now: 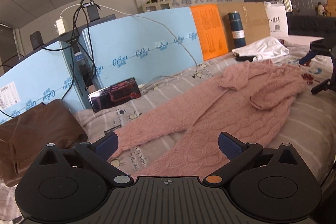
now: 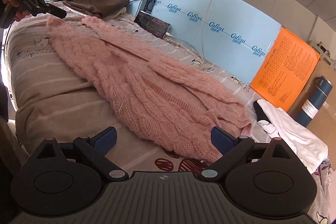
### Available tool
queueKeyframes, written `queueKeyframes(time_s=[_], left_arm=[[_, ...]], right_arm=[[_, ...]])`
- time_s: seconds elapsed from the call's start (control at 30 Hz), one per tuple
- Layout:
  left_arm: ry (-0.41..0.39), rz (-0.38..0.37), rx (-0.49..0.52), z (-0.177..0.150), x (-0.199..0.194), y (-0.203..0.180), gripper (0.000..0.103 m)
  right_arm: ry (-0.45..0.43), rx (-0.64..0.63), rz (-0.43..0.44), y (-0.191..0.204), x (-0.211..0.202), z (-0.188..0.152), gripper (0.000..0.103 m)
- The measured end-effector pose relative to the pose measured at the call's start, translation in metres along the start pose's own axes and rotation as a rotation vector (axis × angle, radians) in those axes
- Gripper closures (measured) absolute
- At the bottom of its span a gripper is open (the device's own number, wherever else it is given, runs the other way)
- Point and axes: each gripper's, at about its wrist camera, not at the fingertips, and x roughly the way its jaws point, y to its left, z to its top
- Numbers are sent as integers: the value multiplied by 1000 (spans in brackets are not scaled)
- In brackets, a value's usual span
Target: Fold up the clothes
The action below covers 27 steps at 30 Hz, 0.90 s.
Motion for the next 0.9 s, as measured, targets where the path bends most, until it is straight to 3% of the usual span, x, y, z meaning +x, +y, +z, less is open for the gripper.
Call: queueKeyframes(time_s=[0.2,0.27,0.47,0.5,0.57,0.6,0.73,0.83,0.9], left_arm=[[185,43,156,-15,3,-15,0],[235,71,216,-18,13,-22,0],[180,86,272,-13,27,-37,0],[172,81,265,-13,30,-36,0],[157,71,255,-11,34,-36,0],[151,67,253,-11,35,-36,0],[131,42,231,-15,35,-26,0],[141,91,140,-21,37,-9,0],[140,129,85,-27,38,0,0]], right_arm=[[2,-57,19,6,-2,1,10],[3,-83,25,8,-3,2,15],[11,-158,13,16,3,7,32],[10,-179,12,19,4,8,37],[16,-203,49,22,8,11,59],[18,-215,68,24,10,12,62],[23,-245,100,23,22,18,64],[40,-208,123,10,29,21,64],[48,-164,147,1,35,23,70]])
